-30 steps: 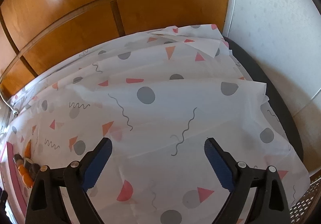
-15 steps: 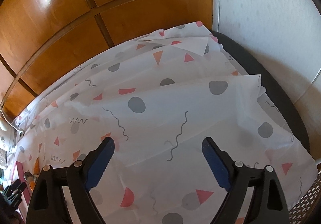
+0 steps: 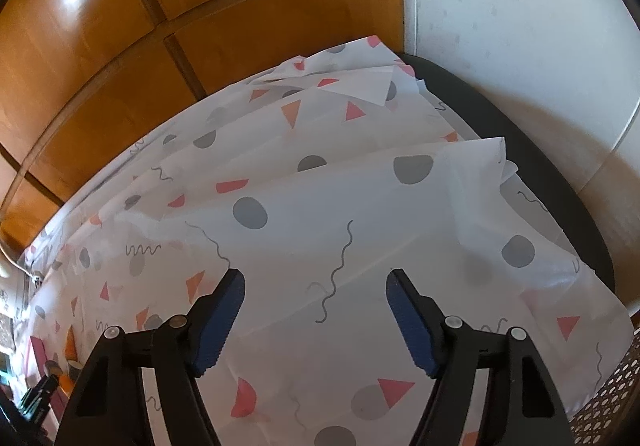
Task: Organize fruits
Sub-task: 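Reach the left gripper to the dark brown cylinder and grasp it, then carry the cylinder into the pink tray and open the left gripper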
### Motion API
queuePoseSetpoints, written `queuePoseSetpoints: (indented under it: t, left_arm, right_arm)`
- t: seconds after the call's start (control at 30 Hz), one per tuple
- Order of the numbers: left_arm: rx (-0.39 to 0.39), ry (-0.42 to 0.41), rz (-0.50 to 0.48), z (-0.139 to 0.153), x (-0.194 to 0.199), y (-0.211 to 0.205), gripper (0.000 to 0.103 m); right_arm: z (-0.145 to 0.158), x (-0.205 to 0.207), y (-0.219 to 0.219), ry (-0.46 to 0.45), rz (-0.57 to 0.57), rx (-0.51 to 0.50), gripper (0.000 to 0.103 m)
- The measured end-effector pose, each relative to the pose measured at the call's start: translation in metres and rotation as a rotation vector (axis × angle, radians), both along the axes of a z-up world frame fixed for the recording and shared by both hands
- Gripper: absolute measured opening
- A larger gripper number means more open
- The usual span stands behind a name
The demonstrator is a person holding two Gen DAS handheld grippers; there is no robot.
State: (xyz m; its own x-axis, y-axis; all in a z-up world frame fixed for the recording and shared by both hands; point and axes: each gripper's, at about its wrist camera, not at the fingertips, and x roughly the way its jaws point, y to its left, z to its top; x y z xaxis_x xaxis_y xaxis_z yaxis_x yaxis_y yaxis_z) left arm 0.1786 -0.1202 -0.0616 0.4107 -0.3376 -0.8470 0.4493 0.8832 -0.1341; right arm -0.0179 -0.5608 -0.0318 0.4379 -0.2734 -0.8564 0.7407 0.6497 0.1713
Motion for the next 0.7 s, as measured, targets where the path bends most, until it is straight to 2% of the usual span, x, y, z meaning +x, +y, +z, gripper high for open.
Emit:
queuePoseSetpoints:
  t: [0.1, 0.33, 0.43, 0.57, 0.7]
  left_arm:
    - [-0.057, 0.019, 0.074, 0.006, -0.004, 0.022, 0.031]
    - [-0.12, -0.023, 0.229, 0.027, -0.019, 0.079, 0.031]
    - [-0.109, -0.027, 0.302, 0.026, -0.02, 0.107, 0.031]
    - [-0.04, -0.009, 0.442, 0.01, -0.018, 0.144, 0.031]
    - [-0.015, 0.013, 0.542, -0.004, -0.02, 0.168, 0.031]
  right_arm:
    - [-0.001, 0.002, 0.003, 0.008, 0.015, 0.0, 0.074]
    - [-0.002, 0.007, 0.011, 0.023, 0.059, -0.008, 0.074]
    - [-0.002, 0.009, 0.014, 0.028, 0.076, -0.021, 0.074]
    - [-0.002, 0.012, 0.019, 0.037, 0.099, -0.034, 0.074]
    - [-0.002, 0.013, 0.02, 0.048, 0.105, -0.042, 0.074]
